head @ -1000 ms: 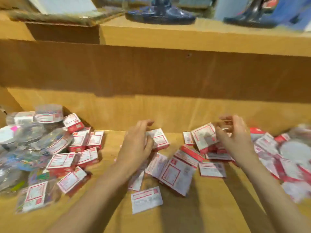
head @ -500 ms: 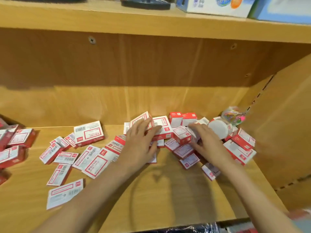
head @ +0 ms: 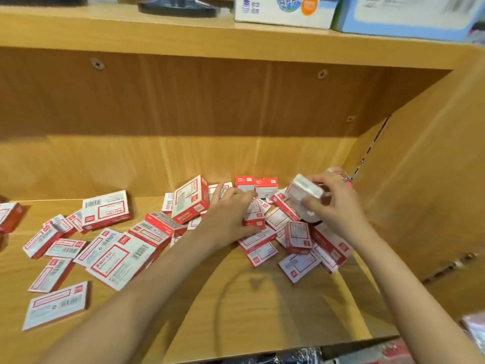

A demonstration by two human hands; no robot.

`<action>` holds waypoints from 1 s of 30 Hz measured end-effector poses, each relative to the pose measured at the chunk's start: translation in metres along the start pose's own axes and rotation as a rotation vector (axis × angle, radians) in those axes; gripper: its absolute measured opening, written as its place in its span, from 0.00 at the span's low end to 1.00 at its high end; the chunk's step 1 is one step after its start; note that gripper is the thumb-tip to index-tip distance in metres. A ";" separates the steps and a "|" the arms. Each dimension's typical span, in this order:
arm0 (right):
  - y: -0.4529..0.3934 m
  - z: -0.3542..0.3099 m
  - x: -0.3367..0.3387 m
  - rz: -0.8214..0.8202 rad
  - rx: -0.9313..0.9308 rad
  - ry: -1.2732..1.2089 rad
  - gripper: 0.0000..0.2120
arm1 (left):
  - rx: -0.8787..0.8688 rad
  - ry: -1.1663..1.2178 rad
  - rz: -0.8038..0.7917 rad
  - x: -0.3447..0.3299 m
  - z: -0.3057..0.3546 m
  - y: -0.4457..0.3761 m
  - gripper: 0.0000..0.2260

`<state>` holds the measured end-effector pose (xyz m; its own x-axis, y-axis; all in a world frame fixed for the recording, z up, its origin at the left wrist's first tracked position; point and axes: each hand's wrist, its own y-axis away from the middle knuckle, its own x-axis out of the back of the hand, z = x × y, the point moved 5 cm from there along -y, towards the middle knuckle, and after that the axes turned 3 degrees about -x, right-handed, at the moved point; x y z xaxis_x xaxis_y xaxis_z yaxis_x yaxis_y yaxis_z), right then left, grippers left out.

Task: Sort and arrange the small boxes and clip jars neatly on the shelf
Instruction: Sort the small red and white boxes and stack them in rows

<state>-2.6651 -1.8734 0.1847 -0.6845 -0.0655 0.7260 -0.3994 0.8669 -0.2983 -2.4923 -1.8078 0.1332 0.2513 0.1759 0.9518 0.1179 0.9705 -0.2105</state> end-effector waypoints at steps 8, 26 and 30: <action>-0.035 -0.020 -0.063 -0.427 0.192 0.354 0.17 | 0.163 0.238 0.525 0.030 -0.032 0.037 0.26; -0.028 -0.034 -0.061 -0.224 0.163 0.203 0.20 | 0.203 0.383 0.449 0.029 -0.044 0.045 0.26; -0.026 -0.068 -0.040 -0.164 0.196 -0.053 0.22 | 0.262 0.594 0.536 0.042 -0.052 0.054 0.25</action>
<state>-2.5856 -1.8592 0.2055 -0.6300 -0.2279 0.7424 -0.6147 0.7306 -0.2973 -2.4250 -1.7568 0.1503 0.6825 0.5788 0.4463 -0.3697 0.8002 -0.4723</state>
